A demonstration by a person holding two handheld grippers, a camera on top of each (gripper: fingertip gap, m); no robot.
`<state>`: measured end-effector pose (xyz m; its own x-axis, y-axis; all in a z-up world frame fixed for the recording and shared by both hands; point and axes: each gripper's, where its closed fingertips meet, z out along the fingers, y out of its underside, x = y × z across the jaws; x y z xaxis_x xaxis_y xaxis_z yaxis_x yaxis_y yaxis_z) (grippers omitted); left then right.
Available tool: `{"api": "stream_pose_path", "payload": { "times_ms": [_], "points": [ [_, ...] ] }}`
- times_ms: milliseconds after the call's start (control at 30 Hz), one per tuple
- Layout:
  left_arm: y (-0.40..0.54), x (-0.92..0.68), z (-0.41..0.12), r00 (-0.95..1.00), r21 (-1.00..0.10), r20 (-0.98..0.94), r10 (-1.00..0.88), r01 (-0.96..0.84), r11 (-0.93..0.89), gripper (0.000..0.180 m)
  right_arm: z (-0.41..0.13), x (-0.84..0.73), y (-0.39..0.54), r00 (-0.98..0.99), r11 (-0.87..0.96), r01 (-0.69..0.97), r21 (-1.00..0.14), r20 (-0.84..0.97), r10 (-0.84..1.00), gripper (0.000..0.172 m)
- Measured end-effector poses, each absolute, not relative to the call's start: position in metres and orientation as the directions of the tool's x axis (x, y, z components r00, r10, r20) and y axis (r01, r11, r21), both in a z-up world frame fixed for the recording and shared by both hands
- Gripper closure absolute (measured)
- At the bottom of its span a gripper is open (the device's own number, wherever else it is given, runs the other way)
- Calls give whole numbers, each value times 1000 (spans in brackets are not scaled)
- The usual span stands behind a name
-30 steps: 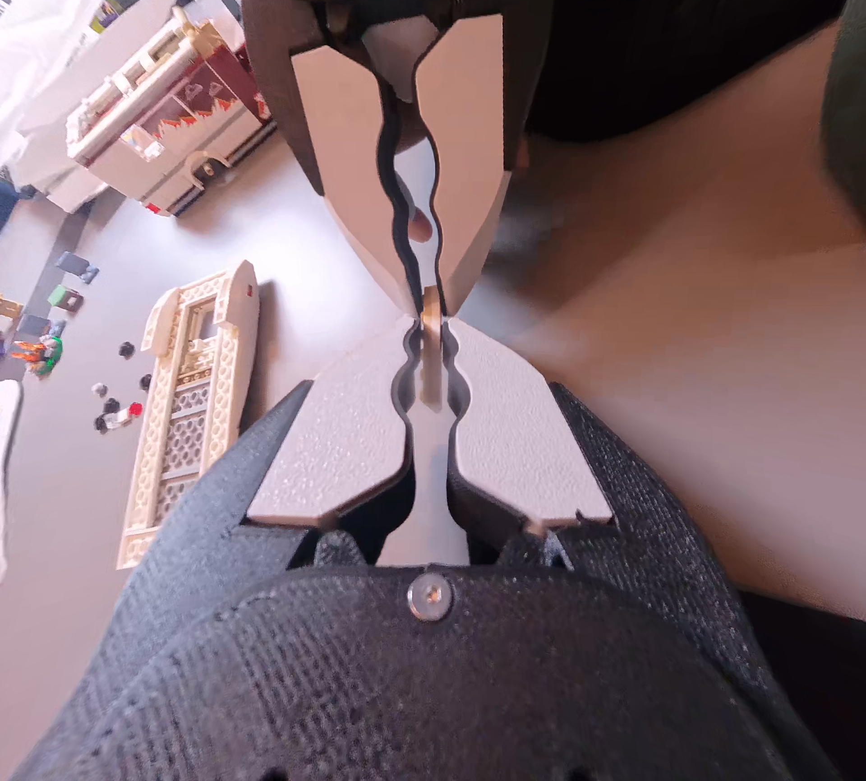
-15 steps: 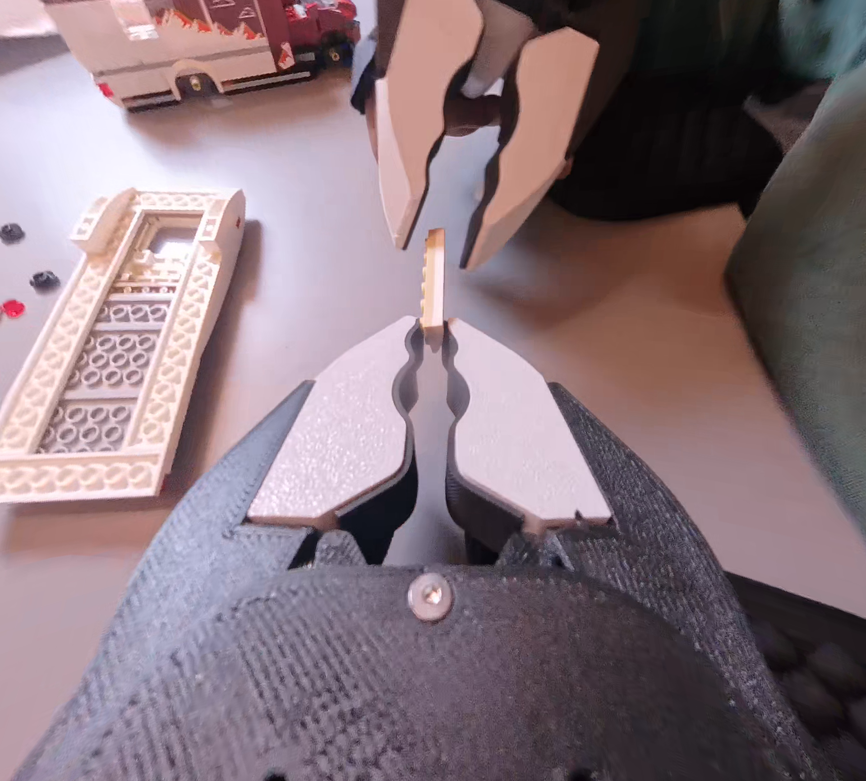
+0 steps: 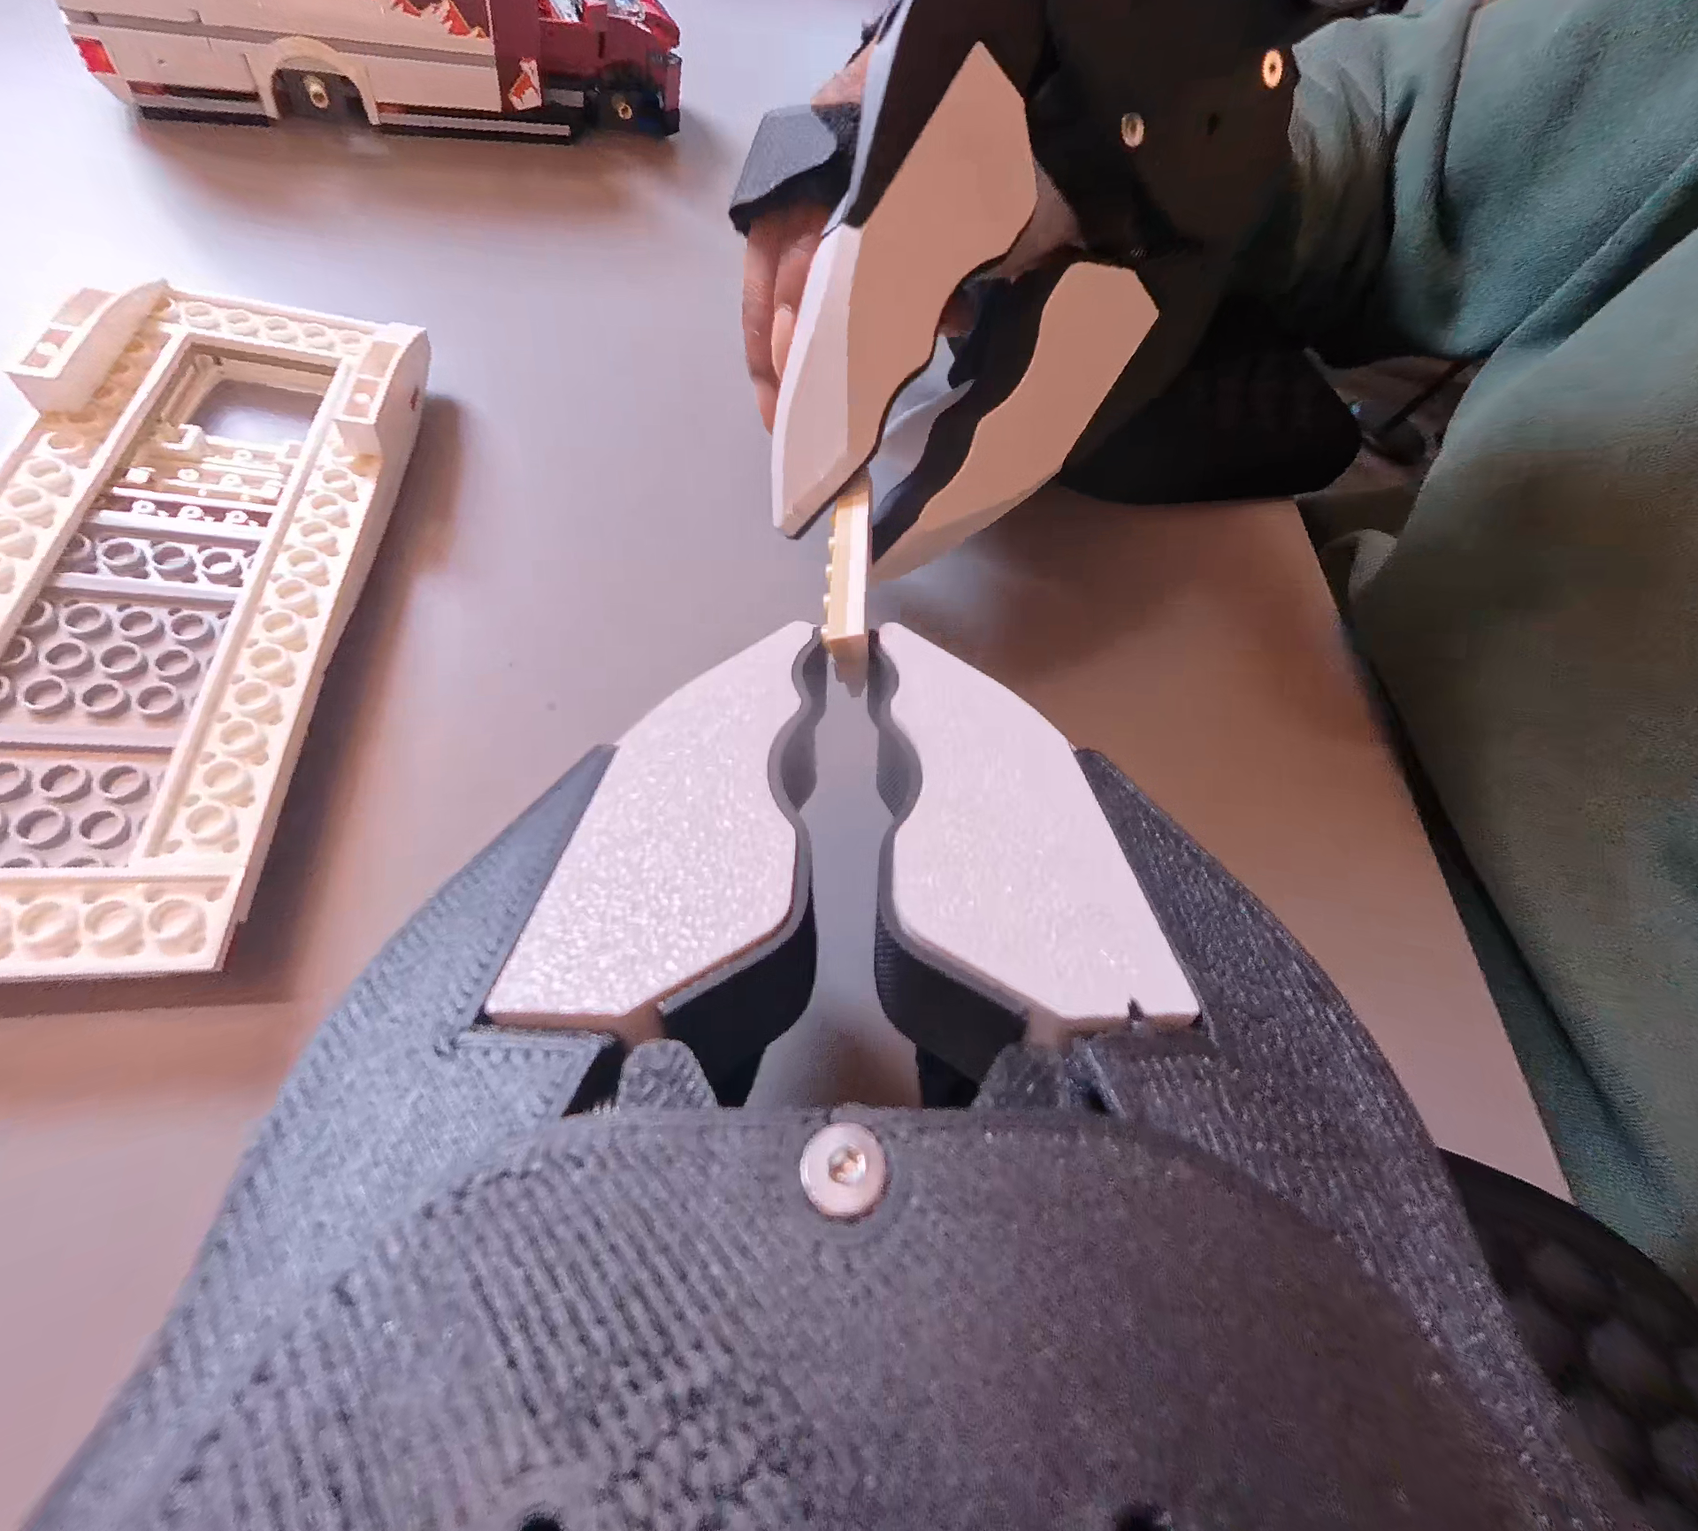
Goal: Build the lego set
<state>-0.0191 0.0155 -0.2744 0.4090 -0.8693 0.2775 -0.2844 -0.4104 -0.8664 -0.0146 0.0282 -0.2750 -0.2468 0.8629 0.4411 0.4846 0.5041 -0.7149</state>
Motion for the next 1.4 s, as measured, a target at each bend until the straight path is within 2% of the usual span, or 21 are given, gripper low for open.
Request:
{"api": "stream_pose_path", "payload": {
  "times_ms": [133, 267, 333, 433, 600, 733, 833, 900, 1100, 1200, 1300, 1400],
  "points": [
    [21, -20, -269, 472, -911, 82, -878, -321, -258, 163, -274, -11, 23, -235, 229, 518, -824, 120, 965, 158],
    [21, -16, -261, 487, -917, -119, -865, -387, -91, 154, -267, -6, 19, -239, 3, 513, -858, -139, 961, 158],
    [22, -15, -262, 486, -900, -201, -851, -434, -35, 152, -266, -5, 17, -245, -37, 514, -857, -189, 951, 158],
    [22, -14, -264, 475, -878, -270, -838, -479, 11, 158, -266, -3, 11, -269, -66, 525, -849, -239, 933, 158],
    [17, -12, -265, 443, -868, -287, -849, -496, 34, 163, -266, -1, 5, -294, -101, 536, -838, -297, 908, 158],
    [19, -14, -268, 461, -874, -237, -855, -486, -20, 164, -267, -3, 10, -283, -48, 502, -863, -217, 934, 157],
    [21, -16, -271, 476, -879, -189, -859, -471, -68, 165, -265, -7, 15, -265, 52, 462, -886, -82, 961, 147],
    [23, -16, -271, 488, -882, -180, -854, -464, -79, 165, -266, -9, 14, -271, 148, 452, -880, 23, 962, 146],
    [28, -20, -277, 523, -877, -133, -842, -458, -146, 165, -274, -18, 25, -215, 371, 462, -806, 304, 928, 148],
    [29, -21, -277, 536, -887, -72, -841, -419, -192, 165, -277, -21, 31, -201, 497, 467, -731, 459, 865, 148],
    [30, -22, -275, 540, -897, -25, -841, -384, -220, 165, -277, -24, 34, -186, 545, 469, -695, 525, 830, 153],
    [31, -23, -275, 547, -897, -25, -837, -382, -223, 165, -277, -24, 34, -176, 502, 476, -722, 481, 859, 154]
  ]
}}
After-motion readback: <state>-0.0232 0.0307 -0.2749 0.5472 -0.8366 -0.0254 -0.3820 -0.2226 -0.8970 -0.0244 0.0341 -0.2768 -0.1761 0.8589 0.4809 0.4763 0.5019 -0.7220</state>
